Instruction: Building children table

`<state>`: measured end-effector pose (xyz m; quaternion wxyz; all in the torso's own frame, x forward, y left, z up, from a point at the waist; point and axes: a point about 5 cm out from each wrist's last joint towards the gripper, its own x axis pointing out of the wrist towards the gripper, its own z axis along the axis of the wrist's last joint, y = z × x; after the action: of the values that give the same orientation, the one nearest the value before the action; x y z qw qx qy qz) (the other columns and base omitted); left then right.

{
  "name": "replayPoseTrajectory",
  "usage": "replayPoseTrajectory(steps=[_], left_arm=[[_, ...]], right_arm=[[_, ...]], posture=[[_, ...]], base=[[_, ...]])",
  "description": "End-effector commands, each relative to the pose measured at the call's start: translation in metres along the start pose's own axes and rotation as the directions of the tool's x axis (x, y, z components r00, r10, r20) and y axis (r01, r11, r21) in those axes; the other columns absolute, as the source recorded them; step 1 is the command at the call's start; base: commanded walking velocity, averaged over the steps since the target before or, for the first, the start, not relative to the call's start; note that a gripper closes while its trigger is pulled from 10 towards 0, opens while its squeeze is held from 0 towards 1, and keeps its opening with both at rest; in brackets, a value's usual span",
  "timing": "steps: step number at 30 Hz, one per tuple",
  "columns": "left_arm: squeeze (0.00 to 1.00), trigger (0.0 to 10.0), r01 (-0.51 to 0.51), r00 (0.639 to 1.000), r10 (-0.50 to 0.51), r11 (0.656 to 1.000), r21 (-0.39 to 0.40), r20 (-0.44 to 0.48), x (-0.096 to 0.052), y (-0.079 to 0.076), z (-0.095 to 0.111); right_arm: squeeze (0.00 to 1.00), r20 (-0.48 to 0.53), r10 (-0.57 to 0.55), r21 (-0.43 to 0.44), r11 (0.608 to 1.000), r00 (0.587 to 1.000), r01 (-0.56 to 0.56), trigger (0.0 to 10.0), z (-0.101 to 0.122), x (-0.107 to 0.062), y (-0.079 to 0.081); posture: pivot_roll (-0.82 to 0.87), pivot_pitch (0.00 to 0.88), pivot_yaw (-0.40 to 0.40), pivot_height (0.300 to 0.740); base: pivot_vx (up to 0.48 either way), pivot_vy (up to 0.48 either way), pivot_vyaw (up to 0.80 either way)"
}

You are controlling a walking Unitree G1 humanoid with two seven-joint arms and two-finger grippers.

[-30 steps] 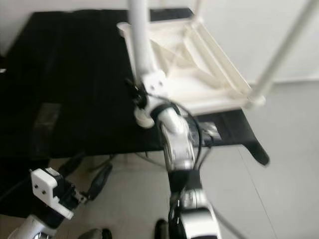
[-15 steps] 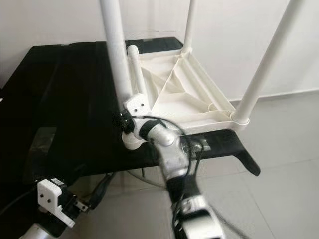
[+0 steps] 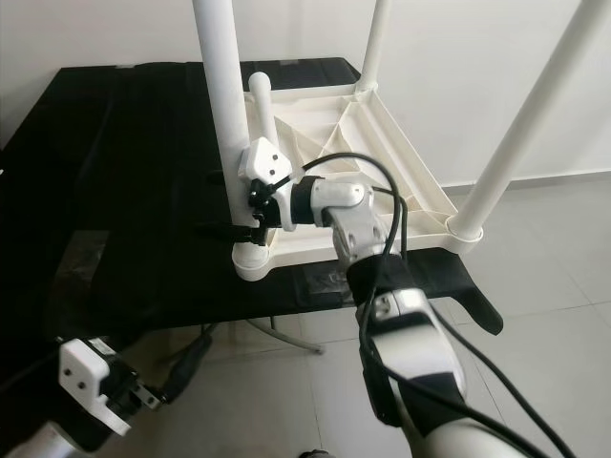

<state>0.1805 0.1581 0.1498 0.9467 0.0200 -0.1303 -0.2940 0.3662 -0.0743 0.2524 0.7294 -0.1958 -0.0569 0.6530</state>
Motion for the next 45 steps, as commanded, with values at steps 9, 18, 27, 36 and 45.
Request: replayPoseTrajectory(steps=[9, 18, 27, 36, 45], left_arm=[[0.00, 10.0, 0.083, 0.991, -0.089, 0.995, 0.063, 0.099, 0.010, 0.013, 0.046], [0.00, 10.0, 0.128, 0.987, -0.133, 0.990, 0.064, 0.094, 0.008, 0.012, 0.061], [0.00, 10.0, 0.138, 0.988, -0.141, 0.989, 0.049, 0.059, 0.004, 0.014, 0.059], [0.00, 10.0, 0.124, 0.991, -0.125, 0.992, 0.028, 0.049, 0.006, 0.023, 0.052], [0.00, 10.0, 0.099, 0.993, -0.101, 0.995, 0.027, 0.068, 0.011, 0.023, 0.047]], right_arm=[[0.00, 0.005, 0.187, 0.078, 0.979, 0.982, -0.187, 0.0, -0.006, -0.007, 0.002], [0.00, -0.026, 0.166, 0.107, 0.981, 0.986, -0.163, 0.0, -0.016, -0.027, -0.001], [0.00, -0.224, -0.472, 0.165, 0.844, 0.853, 0.511, 0.0, -0.065, -0.032, 0.009], [0.00, -0.288, -0.779, 0.253, 0.498, 0.556, 0.829, 0.0, -0.054, 0.004, 0.048], [1.00, -0.140, -0.671, 0.310, 0.668, 0.728, 0.676, 10.0, -0.024, 0.022, 0.030]], posture=[[0.15, 0.225, -0.042, 0.740], [0.13, 0.229, -0.035, 0.740], [0.10, 0.217, -0.032, 0.740], [0.04, 0.162, -0.010, 0.740], [0.03, 0.139, -0.029, 0.740]], base=[[0.000, 0.000, 0.00], [0.000, 0.000, 0.00], [0.000, 0.000, 0.00], [0.000, 0.000, 0.00], [0.000, 0.000, 0.00]])
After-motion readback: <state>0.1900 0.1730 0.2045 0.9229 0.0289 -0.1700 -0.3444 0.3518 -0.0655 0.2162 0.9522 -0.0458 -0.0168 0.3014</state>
